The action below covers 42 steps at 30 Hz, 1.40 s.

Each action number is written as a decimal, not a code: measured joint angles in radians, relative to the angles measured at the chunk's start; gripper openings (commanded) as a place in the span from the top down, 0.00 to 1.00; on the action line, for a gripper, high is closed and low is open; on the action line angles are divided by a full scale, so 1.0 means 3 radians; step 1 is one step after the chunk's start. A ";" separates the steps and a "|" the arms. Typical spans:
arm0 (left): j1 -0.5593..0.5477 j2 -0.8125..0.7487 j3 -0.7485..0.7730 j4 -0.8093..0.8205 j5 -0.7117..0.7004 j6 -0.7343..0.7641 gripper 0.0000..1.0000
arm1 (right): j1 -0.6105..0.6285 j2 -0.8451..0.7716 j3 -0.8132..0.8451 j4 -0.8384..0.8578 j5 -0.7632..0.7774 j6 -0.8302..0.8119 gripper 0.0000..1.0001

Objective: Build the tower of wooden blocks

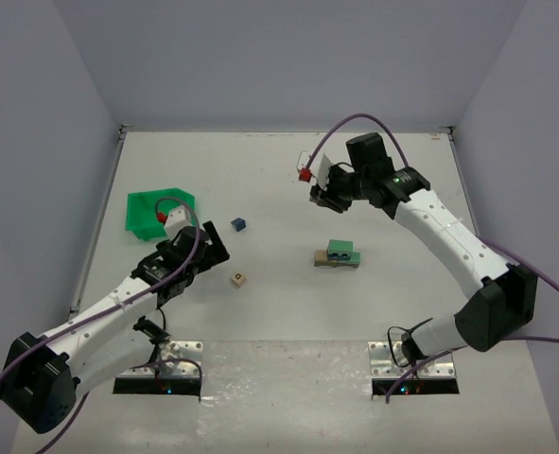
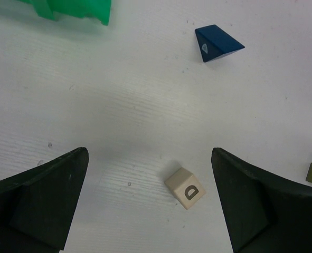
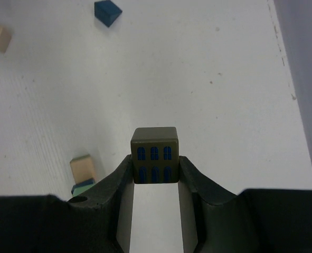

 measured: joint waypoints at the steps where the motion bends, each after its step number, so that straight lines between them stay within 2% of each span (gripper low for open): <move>1: 0.0000 0.0061 0.0043 0.0028 -0.0013 0.0031 0.00 | -0.0015 -0.0081 -0.0063 -0.0093 0.0011 -0.0074 0.90; 8: 0.0000 0.0385 0.0240 0.0342 -0.0030 0.0232 0.00 | -0.0229 -0.0503 -0.0470 -0.0540 -0.0118 -0.0550 0.91; 13: 0.0000 0.0502 0.0259 0.0581 0.0004 0.0364 0.00 | -0.0379 -0.0529 -0.0700 -0.0732 -0.0182 -0.0725 0.91; 42: 0.0000 0.0564 0.0424 0.0683 -0.0013 0.0634 0.00 | -0.0414 -0.0289 -0.0991 -0.0701 -0.0229 -0.0879 0.83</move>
